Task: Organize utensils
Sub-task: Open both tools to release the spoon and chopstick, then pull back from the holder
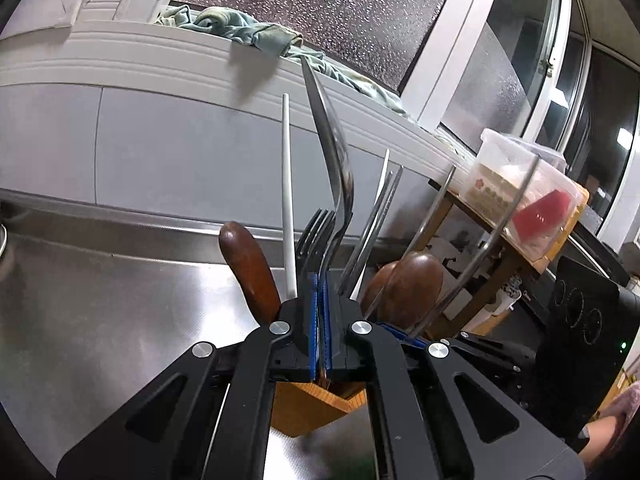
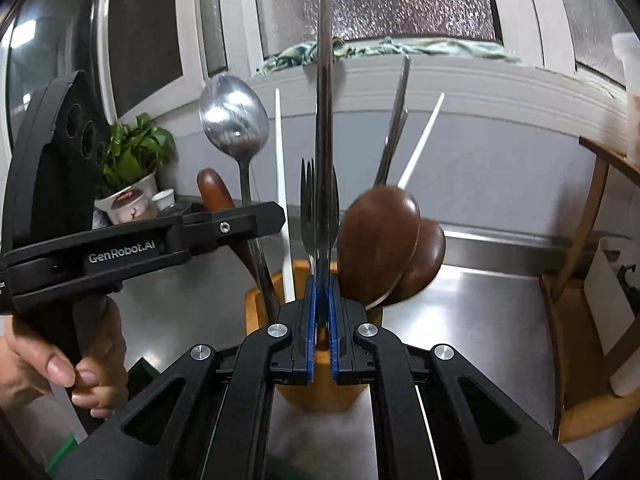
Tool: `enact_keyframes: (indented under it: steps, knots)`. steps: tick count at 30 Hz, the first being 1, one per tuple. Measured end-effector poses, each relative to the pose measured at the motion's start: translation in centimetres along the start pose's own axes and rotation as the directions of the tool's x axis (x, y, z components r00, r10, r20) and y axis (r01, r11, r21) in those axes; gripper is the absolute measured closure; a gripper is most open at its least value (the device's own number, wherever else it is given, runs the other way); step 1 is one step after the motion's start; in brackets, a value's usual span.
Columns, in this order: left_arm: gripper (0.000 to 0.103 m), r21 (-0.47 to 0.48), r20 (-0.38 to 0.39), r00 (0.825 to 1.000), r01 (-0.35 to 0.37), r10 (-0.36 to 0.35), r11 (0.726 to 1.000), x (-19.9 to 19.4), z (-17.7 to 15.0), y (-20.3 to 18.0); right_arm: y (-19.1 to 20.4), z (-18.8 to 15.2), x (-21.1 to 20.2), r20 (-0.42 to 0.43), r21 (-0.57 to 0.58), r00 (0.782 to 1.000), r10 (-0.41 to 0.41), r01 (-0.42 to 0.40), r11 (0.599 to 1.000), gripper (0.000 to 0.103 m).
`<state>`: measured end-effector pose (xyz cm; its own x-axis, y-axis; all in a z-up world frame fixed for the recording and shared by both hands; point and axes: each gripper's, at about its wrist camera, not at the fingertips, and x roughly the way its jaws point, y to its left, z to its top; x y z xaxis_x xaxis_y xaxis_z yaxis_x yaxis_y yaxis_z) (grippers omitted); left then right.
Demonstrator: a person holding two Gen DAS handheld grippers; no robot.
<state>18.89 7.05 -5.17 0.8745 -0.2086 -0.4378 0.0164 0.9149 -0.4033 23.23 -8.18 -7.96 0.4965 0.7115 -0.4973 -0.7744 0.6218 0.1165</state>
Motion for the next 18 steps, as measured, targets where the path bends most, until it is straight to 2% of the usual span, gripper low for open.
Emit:
enact_keyframes:
  steps: [1,4,5,8,10,13,16,18]
  knots:
    - [0.100,0.000,-0.004,1.000,0.002,-0.002,1.000,-0.1,0.0,0.0,0.0,-0.1,-0.1,-0.007,0.002,1.000,-0.004,0.004,1.000,0.095]
    - [0.086,0.018,-0.013,1.000,0.002,-0.002,1.000,-0.3,-0.3,-0.4,0.0,-0.6,-0.6,-0.035,0.011,0.999,-0.014,0.014,1.000,0.094]
    - [0.077,0.022,-0.013,1.000,-0.004,0.005,1.000,-0.4,-0.4,-0.5,0.0,-0.8,-0.8,-0.041,0.012,0.999,-0.018,0.019,1.000,0.094]
    - [0.076,0.004,-0.014,1.000,-0.007,0.007,1.000,-0.6,-0.4,-0.5,-0.1,-1.1,-1.5,-0.059,0.024,0.998,-0.028,0.029,0.999,0.092]
    - [0.076,0.000,-0.016,1.000,-0.014,0.014,1.000,-0.8,-0.5,-0.6,-0.3,-1.3,-2.0,-0.064,0.034,0.997,-0.037,0.040,0.999,0.081]
    - [0.074,0.000,-0.022,0.999,-0.022,0.022,1.000,-1.3,-0.7,-0.9,-0.5,-1.8,-2.8,-0.072,0.052,0.996,-0.056,0.060,0.997,0.072]
    - [0.066,-0.007,-0.033,0.999,-0.025,0.025,1.000,-1.8,-1.0,-1.1,-0.9,-2.3,-3.7,-0.086,0.065,0.994,-0.070,0.076,0.995,0.064]
    - [0.055,-0.015,-0.048,0.998,-0.042,0.041,0.999,-2.1,-1.3,-1.2,-1.0,-2.4,-4.2,-0.093,0.071,0.993,-0.075,0.082,0.994,0.062]
